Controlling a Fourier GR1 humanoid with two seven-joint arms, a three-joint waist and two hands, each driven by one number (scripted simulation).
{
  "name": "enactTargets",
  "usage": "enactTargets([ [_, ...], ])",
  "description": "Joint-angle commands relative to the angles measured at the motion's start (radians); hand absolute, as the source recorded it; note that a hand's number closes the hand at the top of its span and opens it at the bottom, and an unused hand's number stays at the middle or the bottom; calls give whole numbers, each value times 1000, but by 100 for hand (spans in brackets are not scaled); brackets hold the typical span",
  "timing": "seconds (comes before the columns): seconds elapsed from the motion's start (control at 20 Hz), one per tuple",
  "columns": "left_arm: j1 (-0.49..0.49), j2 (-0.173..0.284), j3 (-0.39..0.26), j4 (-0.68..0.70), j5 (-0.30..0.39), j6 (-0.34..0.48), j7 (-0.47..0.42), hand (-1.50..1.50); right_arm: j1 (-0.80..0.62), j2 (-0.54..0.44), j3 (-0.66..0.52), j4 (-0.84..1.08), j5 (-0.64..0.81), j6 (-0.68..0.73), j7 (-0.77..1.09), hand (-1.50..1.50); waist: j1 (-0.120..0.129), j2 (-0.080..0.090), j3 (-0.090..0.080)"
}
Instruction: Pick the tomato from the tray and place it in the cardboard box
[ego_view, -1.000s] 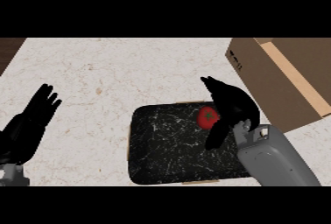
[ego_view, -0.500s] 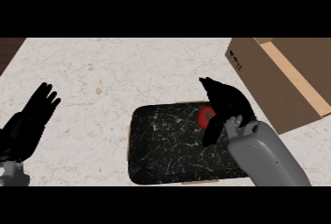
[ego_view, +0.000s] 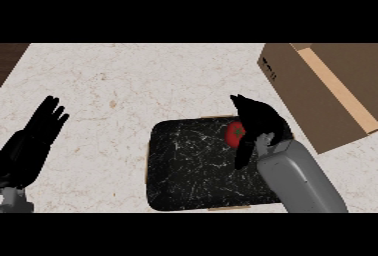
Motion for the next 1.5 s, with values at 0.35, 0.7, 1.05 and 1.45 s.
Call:
enactTargets([
  [0.35,40,-61,-9,-76,-50,-6,24,0,-31,59,-59,131,94,27,-34,-150,3,0,0],
  [0.7,-22,-42,67,62,-39,-68,-27,0,42,63,-73,108,155,-26,-113,150,-2,0,0],
  [1.05,-45,-10,106,63,-21,-93,16,0,67,98,-2,84,229,-82,-186,150,-3,0,0],
  [1.45,-3,-86,60,-4,-81,-52,26,0,-22,77,-116,250,269,-127,-302,150,1,1,0],
])
